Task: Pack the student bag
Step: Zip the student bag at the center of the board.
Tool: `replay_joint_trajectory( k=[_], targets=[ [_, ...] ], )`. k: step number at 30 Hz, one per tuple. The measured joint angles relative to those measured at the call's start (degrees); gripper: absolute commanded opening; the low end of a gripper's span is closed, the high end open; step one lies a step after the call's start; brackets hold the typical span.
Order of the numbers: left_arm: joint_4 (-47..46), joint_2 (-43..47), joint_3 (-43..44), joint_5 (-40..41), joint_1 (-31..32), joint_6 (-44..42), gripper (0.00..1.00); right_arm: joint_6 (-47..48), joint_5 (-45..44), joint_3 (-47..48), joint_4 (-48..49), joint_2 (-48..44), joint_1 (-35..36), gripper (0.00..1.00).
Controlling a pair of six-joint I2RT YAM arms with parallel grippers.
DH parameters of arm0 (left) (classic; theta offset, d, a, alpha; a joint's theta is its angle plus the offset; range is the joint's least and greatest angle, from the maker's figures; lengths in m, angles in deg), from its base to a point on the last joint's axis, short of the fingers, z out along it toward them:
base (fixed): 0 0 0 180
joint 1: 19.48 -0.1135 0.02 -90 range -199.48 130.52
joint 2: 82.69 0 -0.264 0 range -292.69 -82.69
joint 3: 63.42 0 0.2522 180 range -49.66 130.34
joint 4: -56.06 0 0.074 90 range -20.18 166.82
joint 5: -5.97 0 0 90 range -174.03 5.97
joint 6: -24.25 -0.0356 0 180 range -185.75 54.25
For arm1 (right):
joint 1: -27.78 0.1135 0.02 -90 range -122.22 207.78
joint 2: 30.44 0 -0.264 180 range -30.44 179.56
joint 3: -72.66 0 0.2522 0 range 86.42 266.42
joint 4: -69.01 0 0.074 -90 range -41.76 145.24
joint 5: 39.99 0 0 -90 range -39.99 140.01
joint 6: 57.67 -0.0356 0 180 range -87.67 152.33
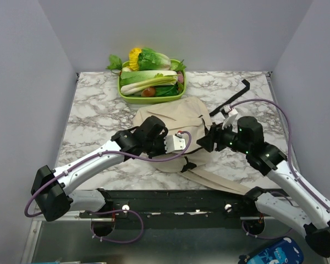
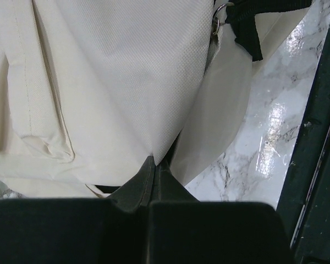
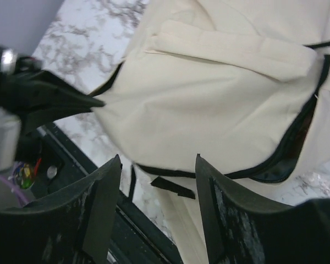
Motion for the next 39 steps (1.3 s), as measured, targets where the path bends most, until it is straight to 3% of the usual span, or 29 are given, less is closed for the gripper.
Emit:
replay_joint_trajectory(
  k=[5,9,15,24,33,37,39],
  targets=[
    [-0.4,-0.2,0.0,-0.1,0.0,1.7,0.0,5.6,9.9,0.0,-1.8,-5.8,0.0,0.68],
    [-0.8,-0.5,0.0,-0.1,0.0,3.8,0.0,9.0,17.7,-0.2,-4.3,-1.9,0.6,0.71],
    [-1.3,-0.9,0.0,-0.1,0.0,5.7,0.0,10.1,21.1,-5.2,-5.0,1.7,3.5,0.72],
    [-1.2,-1.7,1.0,-0.1,0.0,7.0,0.0,8.8,16.7,-8.3,1.2,5.4,7.9,0.69],
    [-1.2,-1.7,1.3,-0.4,0.0,8.2,0.01,6.9,5.4,-12.4,8.3,4.5,9.9,0.51],
    [-1.2,-1.7,1.5,-1.2,0.0,8.7,0.08,6.6,2.8,-13.7,11.2,2.8,9.9,0.48],
    [-1.2,-1.7,1.5,-1.5,0.0,9.0,0.2,6.5,2.8,-14.3,12.9,2.6,9.9,0.46]
  ],
)
